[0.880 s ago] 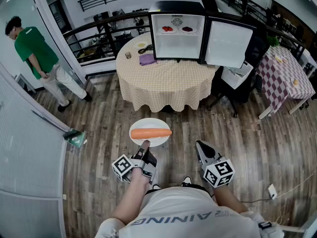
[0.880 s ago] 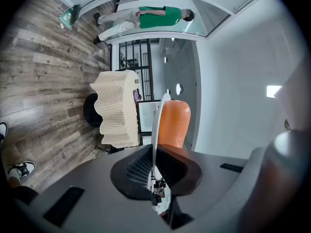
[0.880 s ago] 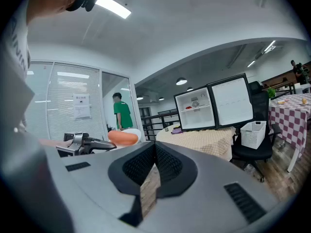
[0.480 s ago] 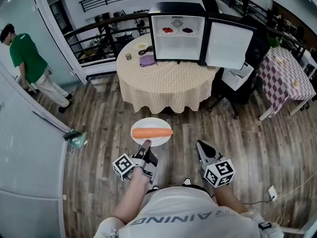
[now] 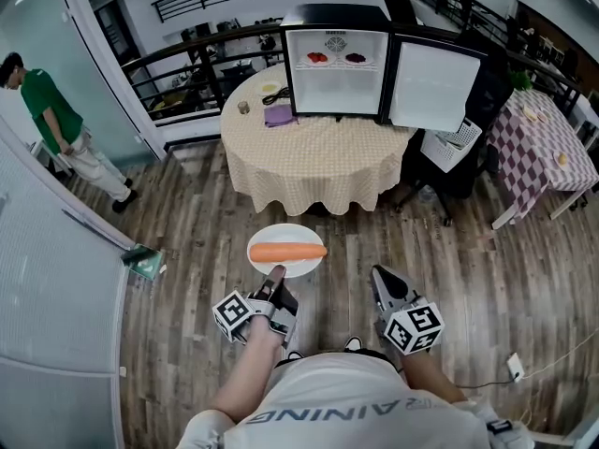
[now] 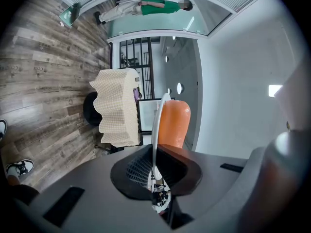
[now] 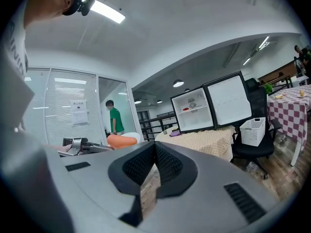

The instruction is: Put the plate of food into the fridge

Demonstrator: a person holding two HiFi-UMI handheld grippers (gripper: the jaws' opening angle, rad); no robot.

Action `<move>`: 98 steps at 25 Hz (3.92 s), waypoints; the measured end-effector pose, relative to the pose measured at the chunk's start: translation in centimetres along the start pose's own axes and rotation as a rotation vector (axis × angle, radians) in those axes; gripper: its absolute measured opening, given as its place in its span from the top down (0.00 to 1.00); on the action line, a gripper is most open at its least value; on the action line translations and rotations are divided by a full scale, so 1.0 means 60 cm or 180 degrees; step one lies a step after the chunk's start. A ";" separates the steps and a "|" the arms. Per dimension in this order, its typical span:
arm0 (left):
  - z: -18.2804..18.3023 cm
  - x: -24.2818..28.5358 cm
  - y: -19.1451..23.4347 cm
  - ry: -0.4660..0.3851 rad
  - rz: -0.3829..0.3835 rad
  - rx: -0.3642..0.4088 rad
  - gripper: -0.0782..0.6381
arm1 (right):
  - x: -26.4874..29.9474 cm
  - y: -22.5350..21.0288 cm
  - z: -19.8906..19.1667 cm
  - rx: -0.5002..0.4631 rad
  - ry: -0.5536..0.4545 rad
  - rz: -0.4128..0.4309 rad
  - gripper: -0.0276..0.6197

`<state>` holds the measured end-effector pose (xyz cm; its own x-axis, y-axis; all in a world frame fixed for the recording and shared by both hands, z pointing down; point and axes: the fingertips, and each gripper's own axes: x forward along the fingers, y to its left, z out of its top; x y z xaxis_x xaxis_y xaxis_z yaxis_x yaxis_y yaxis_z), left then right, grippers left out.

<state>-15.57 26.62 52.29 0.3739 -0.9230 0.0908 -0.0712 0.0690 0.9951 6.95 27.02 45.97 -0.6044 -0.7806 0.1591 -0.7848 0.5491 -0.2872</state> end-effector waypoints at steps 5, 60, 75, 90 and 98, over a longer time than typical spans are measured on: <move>-0.015 0.028 -0.007 -0.0069 -0.0058 -0.0041 0.86 | 0.012 -0.028 -0.001 -0.0002 0.0033 0.0083 0.93; 0.250 0.393 0.052 0.0425 0.0149 -0.0146 0.86 | 0.452 -0.137 0.047 -0.0078 0.0433 -0.0183 0.93; 0.285 0.629 0.010 0.0228 0.0084 -0.0175 0.86 | 0.601 -0.328 0.129 0.0043 0.0317 -0.0015 0.93; 0.257 0.818 0.002 0.0078 0.0225 -0.0209 0.86 | 0.653 -0.504 0.159 0.0104 0.0489 0.0145 0.93; 0.264 0.869 0.024 0.0109 0.0321 -0.0239 0.86 | 0.680 -0.534 0.156 0.0166 0.0573 0.0100 0.93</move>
<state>-10.82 -27.42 57.81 0.3998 -0.8966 0.1905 -0.0411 0.1901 0.9809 8.70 -25.24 52.82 -0.6469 -0.6948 0.3143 -0.7599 0.5526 -0.3424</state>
